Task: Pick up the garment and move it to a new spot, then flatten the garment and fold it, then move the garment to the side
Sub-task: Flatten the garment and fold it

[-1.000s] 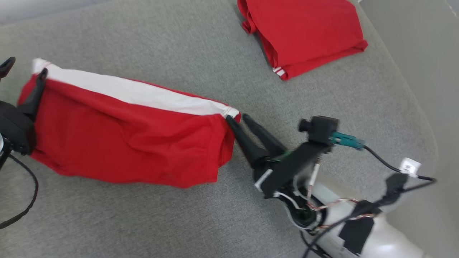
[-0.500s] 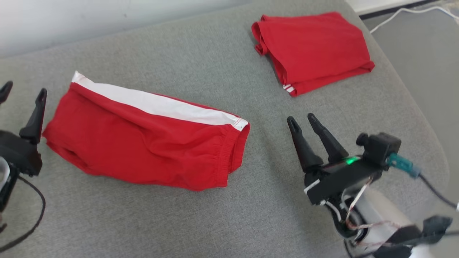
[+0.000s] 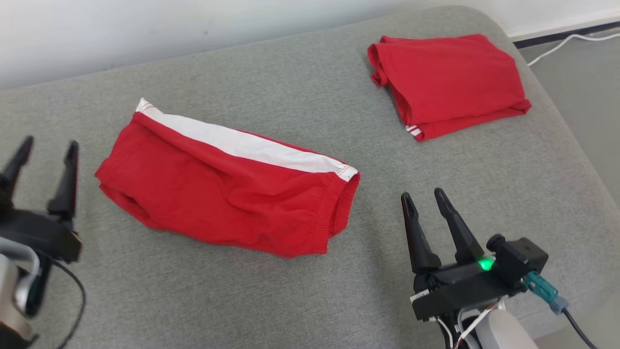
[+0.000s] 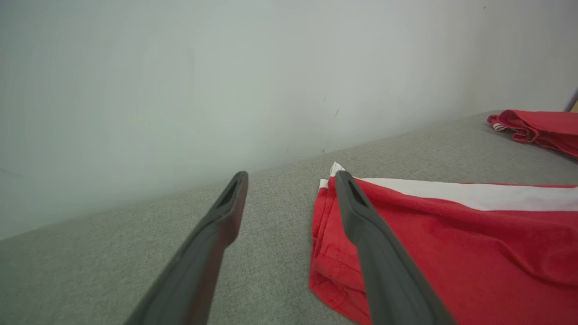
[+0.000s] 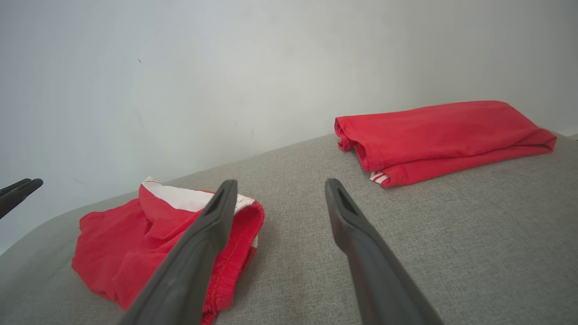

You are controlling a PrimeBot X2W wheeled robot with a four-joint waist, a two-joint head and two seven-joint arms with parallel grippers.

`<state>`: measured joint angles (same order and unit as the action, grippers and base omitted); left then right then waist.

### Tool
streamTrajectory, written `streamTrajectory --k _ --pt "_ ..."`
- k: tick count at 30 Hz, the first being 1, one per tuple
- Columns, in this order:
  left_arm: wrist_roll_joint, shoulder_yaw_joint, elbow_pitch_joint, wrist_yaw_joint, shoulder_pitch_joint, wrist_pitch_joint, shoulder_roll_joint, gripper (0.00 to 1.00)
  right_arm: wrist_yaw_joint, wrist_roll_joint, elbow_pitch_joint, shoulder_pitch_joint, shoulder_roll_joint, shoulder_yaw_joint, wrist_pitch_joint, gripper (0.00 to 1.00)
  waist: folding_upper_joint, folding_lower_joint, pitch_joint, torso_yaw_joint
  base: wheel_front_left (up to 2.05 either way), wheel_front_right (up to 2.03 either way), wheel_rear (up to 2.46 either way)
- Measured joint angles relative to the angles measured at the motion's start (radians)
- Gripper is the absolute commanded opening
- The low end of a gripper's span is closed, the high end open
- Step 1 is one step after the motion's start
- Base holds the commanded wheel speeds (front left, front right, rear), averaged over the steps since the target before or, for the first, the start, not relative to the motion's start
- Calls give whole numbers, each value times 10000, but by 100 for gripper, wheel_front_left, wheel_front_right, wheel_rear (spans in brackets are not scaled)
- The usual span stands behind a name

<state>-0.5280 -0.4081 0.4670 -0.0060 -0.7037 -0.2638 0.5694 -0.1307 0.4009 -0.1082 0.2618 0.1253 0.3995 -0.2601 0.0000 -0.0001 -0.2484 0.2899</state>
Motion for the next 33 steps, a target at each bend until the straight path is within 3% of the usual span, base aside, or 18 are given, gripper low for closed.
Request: streamTrajectory --k 8,18,33 --pt "-221 23 176 -100 472 0 -769 100 0 -489 157 -503 -345 -384 0 100 0 1 -45 -272 0 0 0" --pt "-251 282 1214 -286 55 0 -1808 100 0 -688 211 -616 -265 -449 -2 100 0 2 -423 -548 0 0 0" --pt "198 316 3382 -805 -762 -4 -2266 100 0 -754 115 -446 -385 -238 -2 100 0 2 -718 -86 0 0 0"
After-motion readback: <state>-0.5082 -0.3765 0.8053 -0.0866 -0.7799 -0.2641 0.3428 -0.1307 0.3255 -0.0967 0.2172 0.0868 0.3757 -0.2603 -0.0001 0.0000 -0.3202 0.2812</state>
